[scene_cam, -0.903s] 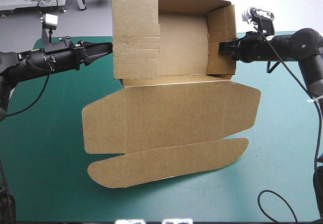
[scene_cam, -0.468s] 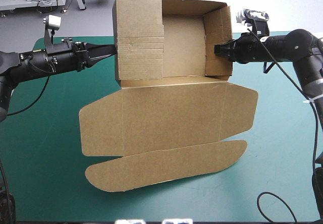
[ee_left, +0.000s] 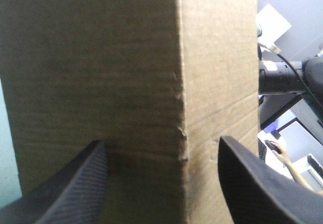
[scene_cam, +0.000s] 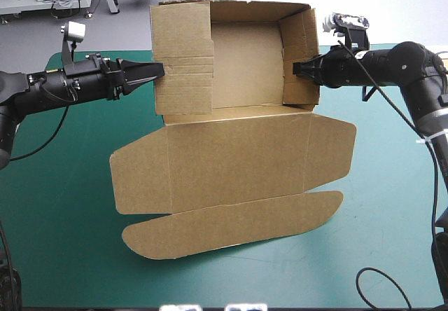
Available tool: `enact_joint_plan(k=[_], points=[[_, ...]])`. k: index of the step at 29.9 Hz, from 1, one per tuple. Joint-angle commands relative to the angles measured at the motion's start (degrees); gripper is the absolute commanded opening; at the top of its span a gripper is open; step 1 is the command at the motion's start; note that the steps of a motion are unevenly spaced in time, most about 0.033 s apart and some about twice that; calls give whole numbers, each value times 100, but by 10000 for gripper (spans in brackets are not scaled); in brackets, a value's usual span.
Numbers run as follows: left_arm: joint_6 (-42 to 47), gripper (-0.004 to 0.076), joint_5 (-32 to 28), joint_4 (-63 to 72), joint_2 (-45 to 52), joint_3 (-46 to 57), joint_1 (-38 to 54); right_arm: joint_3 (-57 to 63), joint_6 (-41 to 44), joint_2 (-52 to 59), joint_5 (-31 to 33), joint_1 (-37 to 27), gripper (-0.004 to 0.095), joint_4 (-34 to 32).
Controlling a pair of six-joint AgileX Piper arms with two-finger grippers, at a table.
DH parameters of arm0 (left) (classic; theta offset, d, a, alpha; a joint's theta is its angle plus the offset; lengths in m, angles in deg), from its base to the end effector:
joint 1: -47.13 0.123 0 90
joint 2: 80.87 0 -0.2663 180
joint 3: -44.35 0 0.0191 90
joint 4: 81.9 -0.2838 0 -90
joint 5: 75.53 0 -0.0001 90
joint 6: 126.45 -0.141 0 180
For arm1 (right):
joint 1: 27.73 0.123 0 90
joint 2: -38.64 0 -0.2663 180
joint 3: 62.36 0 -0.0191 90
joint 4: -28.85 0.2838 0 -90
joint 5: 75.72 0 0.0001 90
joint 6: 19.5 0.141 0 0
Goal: Fold the box
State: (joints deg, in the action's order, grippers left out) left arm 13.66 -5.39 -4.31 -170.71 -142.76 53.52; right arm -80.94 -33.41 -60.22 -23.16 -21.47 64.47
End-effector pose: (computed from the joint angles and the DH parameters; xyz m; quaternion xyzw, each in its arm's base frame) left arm 0.3418 -0.0921 0.4219 0.1526 0.7453 -0.5008 0.4128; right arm 0.4077 0.1104 0.3776 -0.0807 0.8719 0.2709 0.3998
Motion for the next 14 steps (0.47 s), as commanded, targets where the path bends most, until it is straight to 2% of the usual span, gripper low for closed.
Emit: enact_joint_plan(k=[1,7,14], points=[[24,461,346,-48,213,-181,-46,-178,81,237,-332,66,2,256],[208,461,231,-992,213,-181,-46,-178,299,237,-491,529,2,-313],[663,455,-133,-1787,213,-181,-46,-178,489,237,-631,1067,2,-462]])
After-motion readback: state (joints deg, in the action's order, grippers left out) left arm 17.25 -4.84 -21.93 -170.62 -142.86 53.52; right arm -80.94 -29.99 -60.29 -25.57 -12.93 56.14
